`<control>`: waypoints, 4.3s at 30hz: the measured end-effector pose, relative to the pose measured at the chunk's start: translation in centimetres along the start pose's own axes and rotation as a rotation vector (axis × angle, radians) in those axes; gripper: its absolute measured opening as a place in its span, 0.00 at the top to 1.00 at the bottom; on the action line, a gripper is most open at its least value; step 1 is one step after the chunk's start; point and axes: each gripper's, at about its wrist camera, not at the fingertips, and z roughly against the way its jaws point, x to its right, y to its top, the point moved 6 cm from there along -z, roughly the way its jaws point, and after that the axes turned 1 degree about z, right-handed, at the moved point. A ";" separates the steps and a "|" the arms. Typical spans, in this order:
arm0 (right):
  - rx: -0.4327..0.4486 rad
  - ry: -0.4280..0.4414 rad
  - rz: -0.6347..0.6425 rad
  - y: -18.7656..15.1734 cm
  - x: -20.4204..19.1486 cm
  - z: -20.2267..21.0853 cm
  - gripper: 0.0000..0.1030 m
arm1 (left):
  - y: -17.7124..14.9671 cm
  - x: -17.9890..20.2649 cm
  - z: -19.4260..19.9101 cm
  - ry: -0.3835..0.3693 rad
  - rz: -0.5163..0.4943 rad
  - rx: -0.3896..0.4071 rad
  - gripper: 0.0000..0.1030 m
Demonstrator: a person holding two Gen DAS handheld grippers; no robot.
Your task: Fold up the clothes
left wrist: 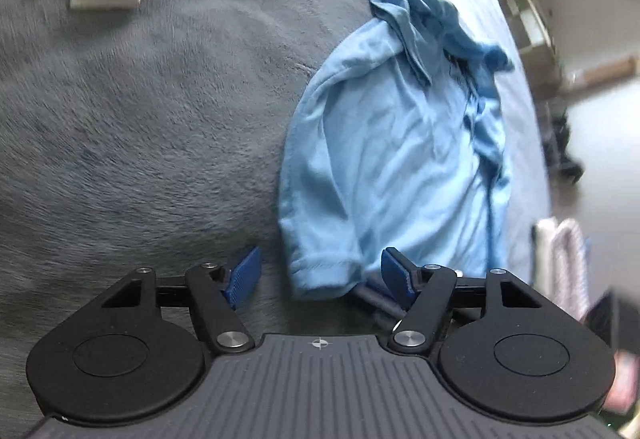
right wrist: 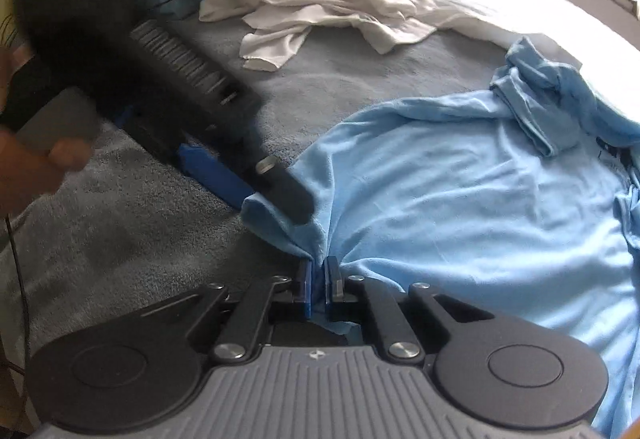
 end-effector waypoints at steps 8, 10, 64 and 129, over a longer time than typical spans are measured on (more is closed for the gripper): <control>0.052 -0.040 0.005 -1.1 0.1 1.3 0.94 | 0.3 -0.5 -0.4 0.018 0.047 0.001 0.50; 0.054 -0.033 -0.032 -1.3 0.5 1.4 0.94 | 0.0 -0.2 -0.4 0.052 0.015 0.024 0.59; 0.057 -0.064 -0.259 -0.3 2.2 5.4 0.74 | 1.8 -1.3 0.6 0.030 0.125 0.017 0.93; -0.003 -0.049 -1.418 -20.8 23.4 16.8 0.95 | 4.3 -0.8 4.3 0.086 0.327 0.178 0.98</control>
